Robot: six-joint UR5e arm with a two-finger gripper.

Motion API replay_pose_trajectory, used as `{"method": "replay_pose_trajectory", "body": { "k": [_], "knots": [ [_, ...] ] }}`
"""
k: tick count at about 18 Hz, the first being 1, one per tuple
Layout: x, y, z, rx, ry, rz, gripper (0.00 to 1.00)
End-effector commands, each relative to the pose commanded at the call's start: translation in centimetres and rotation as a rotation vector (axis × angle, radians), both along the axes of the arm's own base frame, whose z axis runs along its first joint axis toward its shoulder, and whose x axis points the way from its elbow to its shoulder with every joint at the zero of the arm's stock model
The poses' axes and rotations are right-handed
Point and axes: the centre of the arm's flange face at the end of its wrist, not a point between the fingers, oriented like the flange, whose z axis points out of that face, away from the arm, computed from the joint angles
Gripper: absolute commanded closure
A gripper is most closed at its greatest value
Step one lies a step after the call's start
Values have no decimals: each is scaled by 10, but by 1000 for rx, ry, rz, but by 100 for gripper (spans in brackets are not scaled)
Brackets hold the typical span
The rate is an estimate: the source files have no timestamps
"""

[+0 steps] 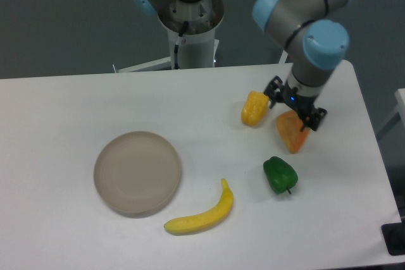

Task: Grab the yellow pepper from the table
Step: 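Move the open gripper from the orange pepper over the small yellow pepper, then lower the gripper onto the yellow pepper and close its fingers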

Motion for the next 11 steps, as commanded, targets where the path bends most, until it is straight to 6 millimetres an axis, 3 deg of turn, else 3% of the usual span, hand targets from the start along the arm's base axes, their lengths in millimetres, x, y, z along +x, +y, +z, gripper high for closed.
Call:
{"method": "replay_pose_trajectory", "body": {
  "k": [11],
  "knots": [
    [14,-5,-49,-69,-55,133,0]
  ]
}}
